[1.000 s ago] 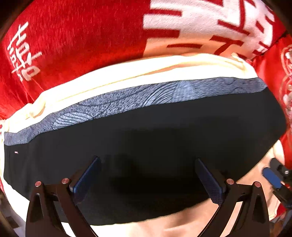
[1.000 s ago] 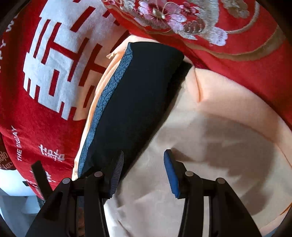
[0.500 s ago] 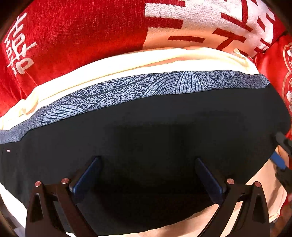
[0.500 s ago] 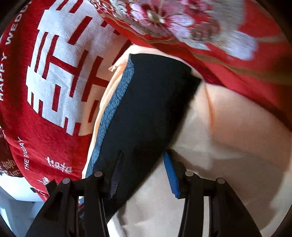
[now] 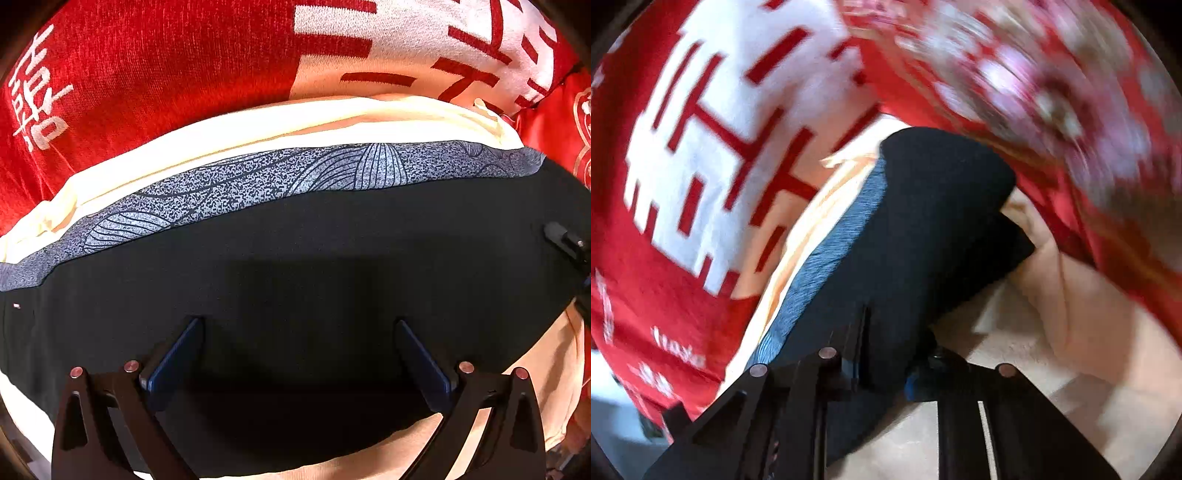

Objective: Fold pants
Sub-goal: 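Grasp the leg end of the folded pants with the right tool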

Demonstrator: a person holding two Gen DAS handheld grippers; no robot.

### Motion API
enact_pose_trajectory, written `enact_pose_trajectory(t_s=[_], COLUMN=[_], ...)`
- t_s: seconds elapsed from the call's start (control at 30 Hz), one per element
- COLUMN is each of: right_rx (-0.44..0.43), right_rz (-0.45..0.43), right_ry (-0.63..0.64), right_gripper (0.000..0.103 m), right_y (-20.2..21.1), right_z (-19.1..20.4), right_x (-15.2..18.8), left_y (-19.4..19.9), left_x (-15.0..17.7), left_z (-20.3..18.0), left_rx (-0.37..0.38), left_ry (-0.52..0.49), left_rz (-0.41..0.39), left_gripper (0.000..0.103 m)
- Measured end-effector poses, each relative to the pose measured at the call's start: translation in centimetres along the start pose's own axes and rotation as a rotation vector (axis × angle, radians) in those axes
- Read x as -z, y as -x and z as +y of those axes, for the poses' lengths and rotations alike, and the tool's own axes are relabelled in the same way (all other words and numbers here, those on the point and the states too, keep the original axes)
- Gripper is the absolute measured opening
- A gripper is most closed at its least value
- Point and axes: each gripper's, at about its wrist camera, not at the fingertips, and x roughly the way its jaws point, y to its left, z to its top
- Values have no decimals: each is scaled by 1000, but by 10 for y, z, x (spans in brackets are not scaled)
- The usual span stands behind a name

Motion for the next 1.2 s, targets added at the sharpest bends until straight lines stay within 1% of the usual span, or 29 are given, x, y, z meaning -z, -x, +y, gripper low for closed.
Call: enact_pose_trajectory(t_s=[0.17,0.3,0.37,0.5,0.57,0.67,0.73,0.8,0.87,1.0,1.07,1.13,1.2], right_rx=[1,1,-2,0,2,5,6,6,3,-10,-11,-3,-4], right_rz=[7,5,3,1,0,1,1,1,-1,-7,-10,-13,-12], right_ry=[7,31,47,58,58,64,74,80,91,131,175,245,300], right_gripper=[16,16,16,16,16,16,16,16,16,15,15,15,15], right_y=[4,12,16,22,23,26,28,28,30,37,40,45,48], right_z=[3,9,13,18,20,23,26,30,35,51,63,81,96], right_x=[0,0,0,1,2,3,3,3,3,5,9,16,24], left_y=[-3,3,8,22,26,23,15,9,8,5,4,2,0], left_x=[-4,-11,-11,-8,-8,-8,-6,-2,0,3,7,10,12], left_z=[1,3,4,6,6,9,15,17,15,3,-3,-8,-13], left_rx=[2,-2,33,131,165,180,191,194,196,162,141,120,107], left_ry=[0,15,20,32,37,46,72,90,87,16,-19,-48,-69], left_rz=[4,36,38,11,7,13,30,41,33,17,-6,-26,-32], left_gripper=[103,103,103,103,103,103,103,103,103,103,103,103,103])
